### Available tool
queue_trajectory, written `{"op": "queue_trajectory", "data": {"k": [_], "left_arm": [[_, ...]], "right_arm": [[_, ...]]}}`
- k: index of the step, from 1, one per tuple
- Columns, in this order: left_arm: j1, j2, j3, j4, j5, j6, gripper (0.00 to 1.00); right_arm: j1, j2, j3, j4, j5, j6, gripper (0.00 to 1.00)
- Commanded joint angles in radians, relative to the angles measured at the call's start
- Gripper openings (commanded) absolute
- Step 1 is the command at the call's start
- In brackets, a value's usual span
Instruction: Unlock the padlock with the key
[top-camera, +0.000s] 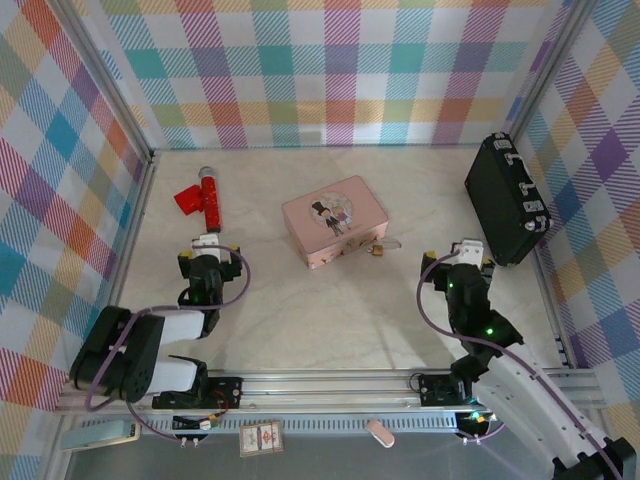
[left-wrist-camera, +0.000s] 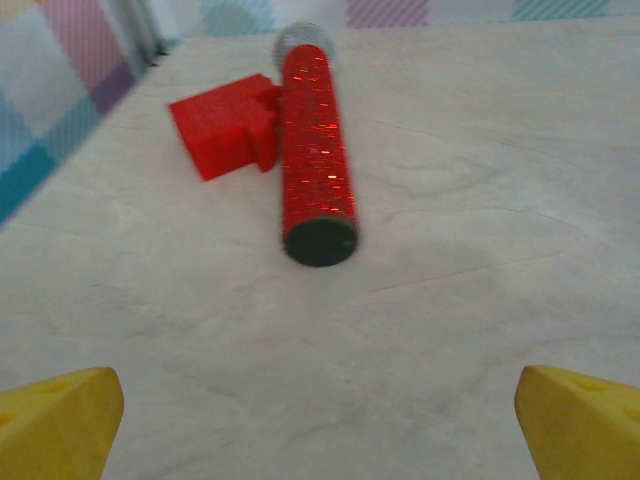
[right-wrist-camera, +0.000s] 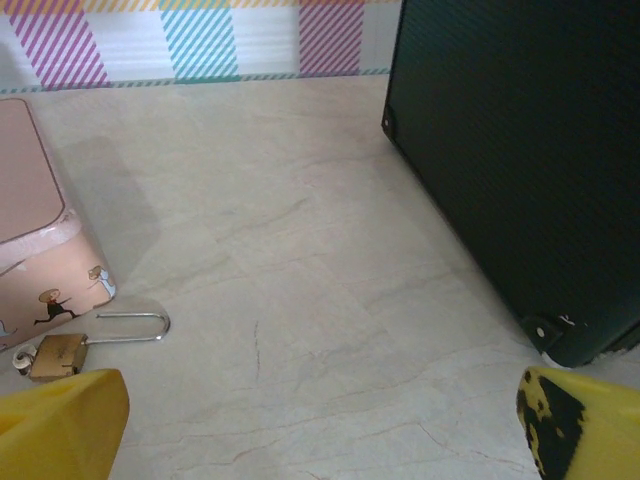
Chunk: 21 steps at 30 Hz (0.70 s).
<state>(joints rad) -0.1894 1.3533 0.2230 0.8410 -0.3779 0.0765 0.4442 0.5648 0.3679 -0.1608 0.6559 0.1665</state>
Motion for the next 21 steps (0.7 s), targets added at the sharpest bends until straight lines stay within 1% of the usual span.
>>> {"op": "queue_trajectory", "data": {"k": [1, 3, 4, 5, 7, 8, 12, 14, 16, 19, 20, 21], "left_arm": [[0.043, 0.131, 0.050, 0.197, 0.179, 0.003, 1.00], [0.046, 0.268, 0.060, 0.346, 0.163, 0.020, 1.00], [0.048, 0.231, 0.081, 0.245, 0.177, 0.006, 1.00], [0.055, 0.194, 0.129, 0.080, 0.188, -0.007, 1.00], [0.073, 0.232, 0.165, 0.079, 0.205, -0.016, 1.00], [0.084, 0.219, 0.188, 0.007, 0.192, -0.043, 1.00], [0.097, 0.227, 0.188, 0.024, 0.208, -0.047, 1.00], [0.097, 0.225, 0.188, 0.016, 0.209, -0.049, 1.00], [0.097, 0.225, 0.188, 0.020, 0.209, -0.049, 1.00], [0.097, 0.225, 0.187, 0.022, 0.209, -0.049, 1.00], [0.097, 0.225, 0.187, 0.021, 0.209, -0.049, 1.00], [0.097, 0.225, 0.187, 0.021, 0.209, -0.048, 1.00]], "right_arm": [[-0.003, 0.062, -0.016, 0.122, -0.019, -0.058, 0.99], [-0.005, 0.114, -0.023, 0.175, -0.019, -0.083, 0.99], [-0.006, 0.140, -0.024, 0.199, -0.019, -0.092, 0.99], [-0.006, 0.167, -0.027, 0.225, -0.019, -0.104, 0.99], [-0.008, 0.210, -0.037, 0.296, -0.015, -0.131, 0.99], [-0.012, 0.235, -0.041, 0.336, -0.013, -0.145, 0.99], [-0.053, 0.352, -0.057, 0.515, -0.024, -0.178, 0.99], [-0.106, 0.408, -0.082, 0.612, -0.070, -0.147, 0.99], [-0.157, 0.480, -0.126, 0.756, -0.109, -0.140, 0.99], [-0.195, 0.602, -0.122, 0.876, -0.103, -0.160, 0.99], [-0.199, 0.620, -0.115, 0.889, -0.122, -0.173, 0.99], [-0.213, 0.645, -0.113, 0.923, -0.170, -0.184, 0.99]]}}
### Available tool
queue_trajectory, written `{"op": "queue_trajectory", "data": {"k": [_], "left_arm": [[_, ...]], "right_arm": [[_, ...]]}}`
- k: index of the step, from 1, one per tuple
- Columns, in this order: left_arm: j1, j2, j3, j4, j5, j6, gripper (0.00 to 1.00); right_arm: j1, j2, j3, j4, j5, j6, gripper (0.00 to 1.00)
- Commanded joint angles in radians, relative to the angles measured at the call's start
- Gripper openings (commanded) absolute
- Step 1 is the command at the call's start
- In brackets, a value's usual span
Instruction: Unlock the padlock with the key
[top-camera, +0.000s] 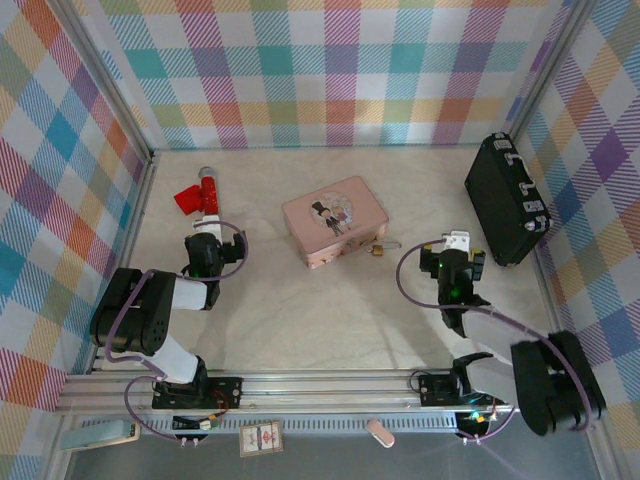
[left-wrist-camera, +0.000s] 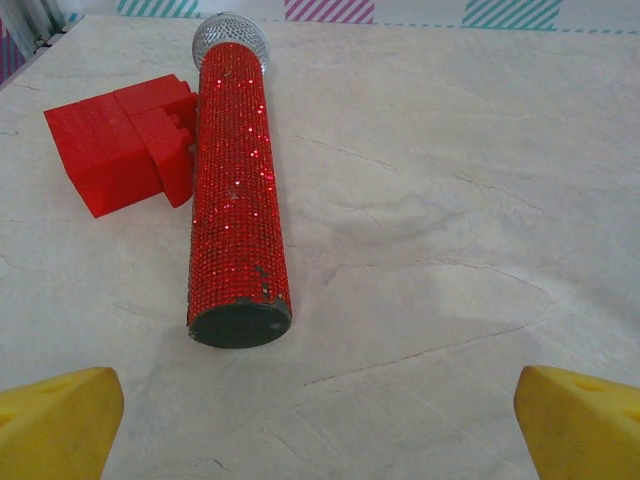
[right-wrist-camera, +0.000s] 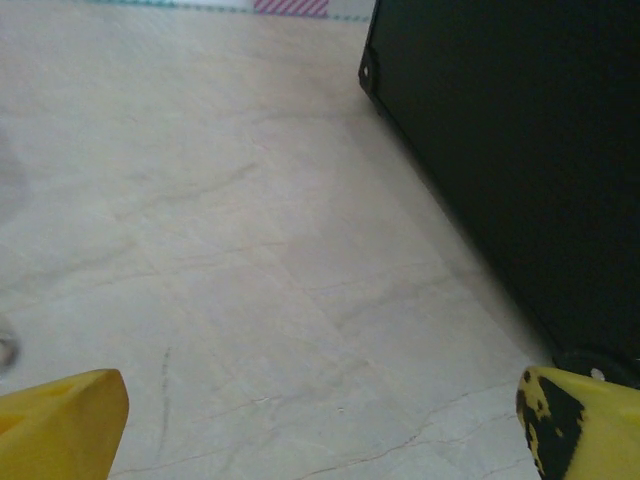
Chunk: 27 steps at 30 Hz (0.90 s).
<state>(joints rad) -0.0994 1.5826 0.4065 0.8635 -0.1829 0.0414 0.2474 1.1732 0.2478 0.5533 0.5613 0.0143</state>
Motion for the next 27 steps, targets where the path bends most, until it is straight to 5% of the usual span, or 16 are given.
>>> {"op": "queue_trajectory", "data": {"k": [1, 5, 10, 13, 27], "left_arm": [[0.007, -0.004, 0.003, -0.001, 0.014, -0.013, 1.00], [0.007, -0.004, 0.005, -0.001, 0.014, -0.013, 1.00], [0.008, -0.004, 0.005, -0.003, 0.014, -0.014, 1.00], [0.009, -0.004, 0.005, -0.004, 0.014, -0.014, 1.00], [0.009, -0.004, 0.005, -0.003, 0.015, -0.013, 1.00]], "right_arm": [[-0.028, 0.064, 0.005, 0.259, -0.104, -0.040, 0.99], [-0.073, 0.186, -0.018, 0.474, -0.182, -0.070, 0.99], [-0.156, 0.361, 0.083, 0.430, -0.413, -0.047, 0.99], [-0.200, 0.365, 0.145, 0.316, -0.437, 0.000, 0.99], [-0.201, 0.358, 0.142, 0.315, -0.357, 0.035, 0.99]]}}
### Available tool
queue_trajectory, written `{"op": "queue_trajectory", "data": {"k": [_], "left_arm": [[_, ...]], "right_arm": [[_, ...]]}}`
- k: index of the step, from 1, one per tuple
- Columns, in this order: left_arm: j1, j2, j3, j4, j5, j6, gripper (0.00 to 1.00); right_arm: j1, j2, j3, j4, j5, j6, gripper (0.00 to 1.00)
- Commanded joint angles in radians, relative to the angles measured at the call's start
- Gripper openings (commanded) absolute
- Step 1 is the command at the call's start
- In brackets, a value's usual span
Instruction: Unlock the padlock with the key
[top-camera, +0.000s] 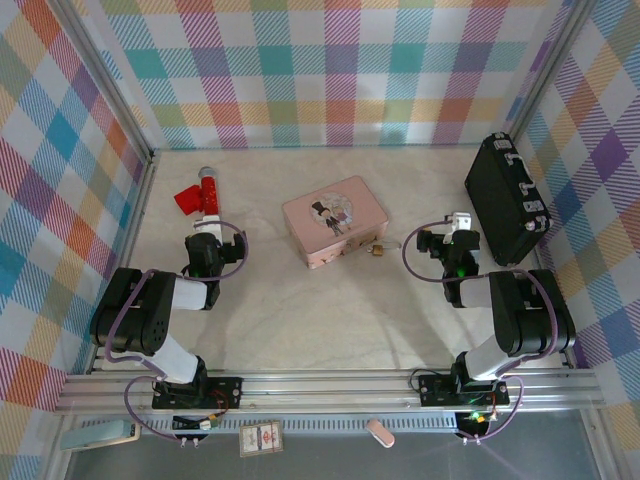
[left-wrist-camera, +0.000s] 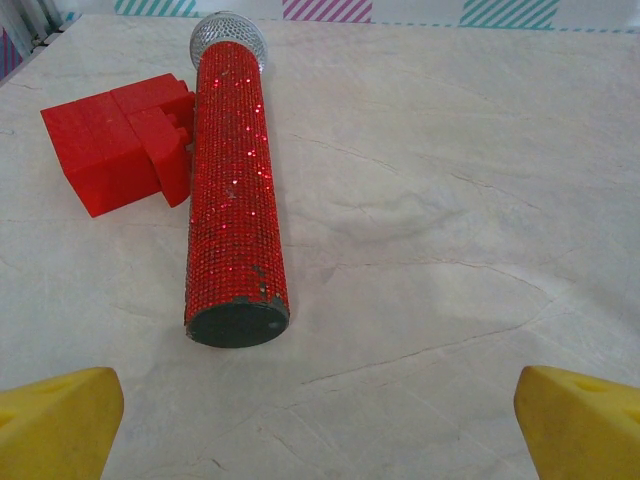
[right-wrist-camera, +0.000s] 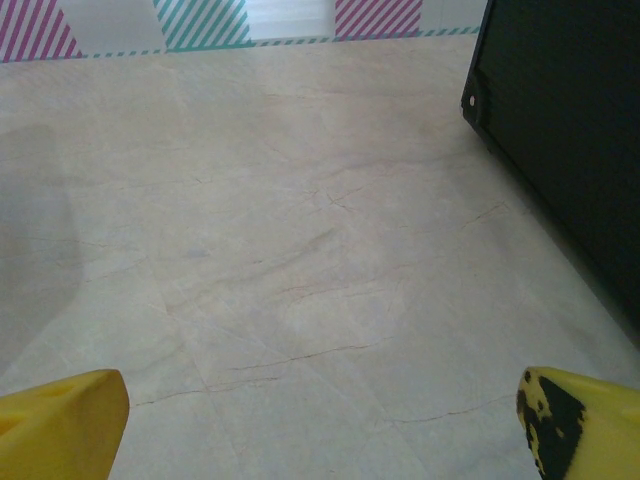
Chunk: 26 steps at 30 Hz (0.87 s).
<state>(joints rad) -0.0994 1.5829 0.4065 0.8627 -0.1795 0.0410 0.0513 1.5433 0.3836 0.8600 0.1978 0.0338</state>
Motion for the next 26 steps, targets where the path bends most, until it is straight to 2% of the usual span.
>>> {"op": "queue_trajectory", "data": {"k": [1, 26], "left_arm": [[0.009, -0.004, 0.005, -0.002, 0.011, -0.013, 1.00], [0.008, -0.006, -0.001, 0.005, 0.013, -0.010, 1.00]], "right_arm": [[-0.005, -0.011, 0.007, 0.008, 0.007, 0.015, 0.99], [-0.005, -0.012, 0.006, 0.008, 0.008, 0.015, 0.99]]}}
